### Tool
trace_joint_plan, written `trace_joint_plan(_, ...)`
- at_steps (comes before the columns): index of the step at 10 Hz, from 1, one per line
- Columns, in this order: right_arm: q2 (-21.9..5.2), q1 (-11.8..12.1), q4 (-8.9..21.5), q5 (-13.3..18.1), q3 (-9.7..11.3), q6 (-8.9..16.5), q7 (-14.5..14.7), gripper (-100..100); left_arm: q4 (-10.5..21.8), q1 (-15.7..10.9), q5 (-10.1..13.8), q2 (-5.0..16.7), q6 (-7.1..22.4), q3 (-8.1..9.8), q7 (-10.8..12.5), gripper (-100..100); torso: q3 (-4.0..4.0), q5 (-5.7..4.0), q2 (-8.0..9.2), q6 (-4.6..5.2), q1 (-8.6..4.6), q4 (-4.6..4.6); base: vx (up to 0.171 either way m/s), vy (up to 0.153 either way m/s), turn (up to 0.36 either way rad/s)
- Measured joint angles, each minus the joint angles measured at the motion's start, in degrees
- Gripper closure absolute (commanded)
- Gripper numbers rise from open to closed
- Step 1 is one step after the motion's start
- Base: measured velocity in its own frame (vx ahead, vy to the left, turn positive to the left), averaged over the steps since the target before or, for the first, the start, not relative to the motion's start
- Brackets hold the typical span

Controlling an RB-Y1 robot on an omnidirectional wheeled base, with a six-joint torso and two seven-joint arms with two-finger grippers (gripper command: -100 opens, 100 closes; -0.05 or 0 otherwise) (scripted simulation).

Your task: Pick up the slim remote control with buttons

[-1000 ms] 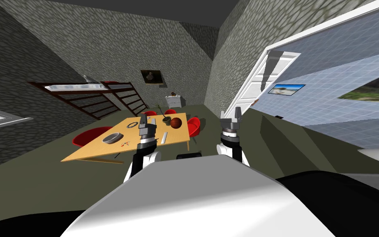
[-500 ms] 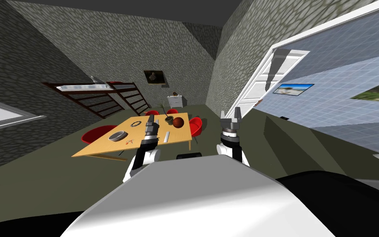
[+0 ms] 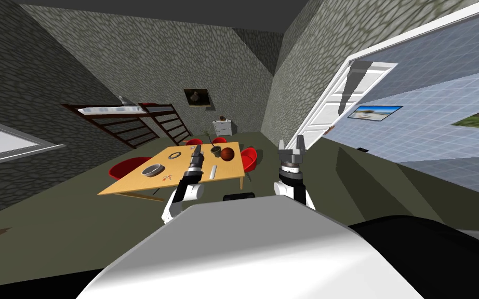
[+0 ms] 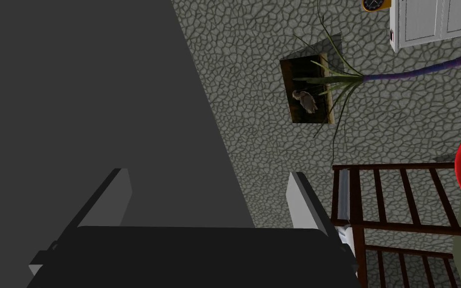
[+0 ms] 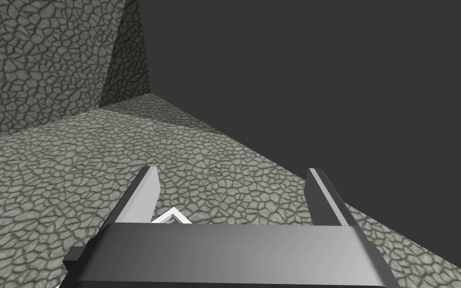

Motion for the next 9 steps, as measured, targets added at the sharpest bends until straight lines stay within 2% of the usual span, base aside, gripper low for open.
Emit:
trace_joint_plan(1, 0.00, 0.00, 0.00, 0.00, 0.00, 0.00, 0.00, 0, 1.14, -1.51, 0.49, 0.24, 1.97, 0.18, -0.99, -100, -0.02, 0.00, -0.03, 0.00, 0.01, -0.01, -0.002, 0.050, 0.000)
trace_joint_plan(4, 0.00, 0.00, 0.00, 0.00, 0.00, 0.00, 0.00, 0, 3.99, -3.49, 1.60, 1.02, 5.66, 0.27, -3.33, -100, 0.00, -0.01, -0.01, 0.00, -0.04, 0.00, -0.005, 0.056, 0.000)
trace_joint_plan(9, 0.00, 0.00, 0.00, 0.00, 0.00, 0.00, 0.00, 0, 10.33, -9.20, 4.65, 3.25, 13.18, 1.39, -7.21, -100, -0.01, 0.00, -0.01, 0.01, 0.03, 0.00, -0.008, 0.061, -0.019)
